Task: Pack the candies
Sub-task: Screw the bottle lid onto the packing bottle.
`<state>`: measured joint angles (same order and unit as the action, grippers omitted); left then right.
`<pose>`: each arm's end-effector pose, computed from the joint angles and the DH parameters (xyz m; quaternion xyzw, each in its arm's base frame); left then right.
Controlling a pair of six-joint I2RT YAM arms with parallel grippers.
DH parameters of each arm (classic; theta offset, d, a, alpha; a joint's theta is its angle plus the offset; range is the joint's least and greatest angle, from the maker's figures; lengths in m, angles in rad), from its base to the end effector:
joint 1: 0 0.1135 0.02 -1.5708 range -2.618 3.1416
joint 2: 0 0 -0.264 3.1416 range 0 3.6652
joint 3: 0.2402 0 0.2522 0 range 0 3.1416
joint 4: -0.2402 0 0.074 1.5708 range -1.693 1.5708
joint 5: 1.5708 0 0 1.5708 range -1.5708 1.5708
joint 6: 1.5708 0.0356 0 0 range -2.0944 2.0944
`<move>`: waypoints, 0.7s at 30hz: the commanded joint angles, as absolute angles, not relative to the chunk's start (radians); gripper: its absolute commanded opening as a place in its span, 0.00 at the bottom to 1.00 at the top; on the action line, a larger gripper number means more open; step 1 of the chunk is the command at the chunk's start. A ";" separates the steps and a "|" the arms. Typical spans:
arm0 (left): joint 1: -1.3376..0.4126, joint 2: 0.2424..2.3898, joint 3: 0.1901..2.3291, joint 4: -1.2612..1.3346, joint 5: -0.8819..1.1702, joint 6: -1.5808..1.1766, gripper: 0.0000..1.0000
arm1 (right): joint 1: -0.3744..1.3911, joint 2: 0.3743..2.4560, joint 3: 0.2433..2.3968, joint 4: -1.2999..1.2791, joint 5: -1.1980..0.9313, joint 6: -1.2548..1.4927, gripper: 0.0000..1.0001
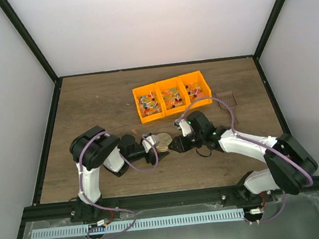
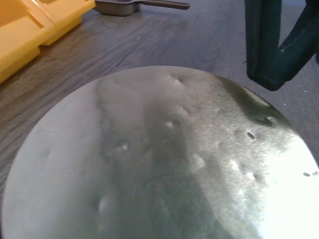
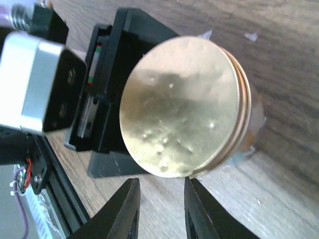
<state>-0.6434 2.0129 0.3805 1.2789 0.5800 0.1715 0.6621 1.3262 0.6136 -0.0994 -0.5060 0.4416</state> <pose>0.2084 -0.1807 0.0680 0.4616 0.6570 -0.3562 0.4779 0.1889 0.1691 0.1786 -0.1911 0.8837 0.3860 0.1835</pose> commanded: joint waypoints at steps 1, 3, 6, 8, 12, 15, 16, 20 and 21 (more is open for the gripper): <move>-0.632 2.041 0.376 1.163 0.534 0.144 0.84 | 0.646 1.412 0.753 -0.182 -0.553 0.361 0.28; -0.632 2.039 0.374 1.164 0.535 0.146 0.84 | 0.646 1.472 0.804 -0.191 -0.564 0.335 0.28; -0.632 2.038 0.374 1.165 0.542 0.142 0.84 | 0.646 1.530 0.863 -0.188 -0.544 0.319 0.28; -0.632 2.038 0.374 1.166 0.546 0.139 0.84 | 0.646 1.553 0.905 -0.190 -0.518 0.308 0.27; -0.632 2.040 0.377 1.173 0.554 0.135 0.84 | 0.644 1.617 0.971 -0.204 -0.479 0.285 0.26; -0.632 2.042 0.376 1.174 0.559 0.132 0.84 | 0.642 1.656 1.000 -0.208 -0.453 0.261 0.25; -0.632 2.040 0.375 1.175 0.561 0.132 0.84 | 0.638 1.666 0.998 -0.196 -0.453 0.259 0.25; -0.632 2.037 0.374 1.176 0.562 0.131 0.84 | 0.631 1.703 1.006 -0.196 -0.473 0.230 0.24; -0.632 2.035 0.374 1.176 0.561 0.130 0.84 | 0.630 1.705 1.000 -0.198 -0.470 0.225 0.24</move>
<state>-0.6392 2.0129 0.3874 1.2736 0.5591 0.1562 0.6388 1.6737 0.9791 -0.1699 -0.4908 0.2737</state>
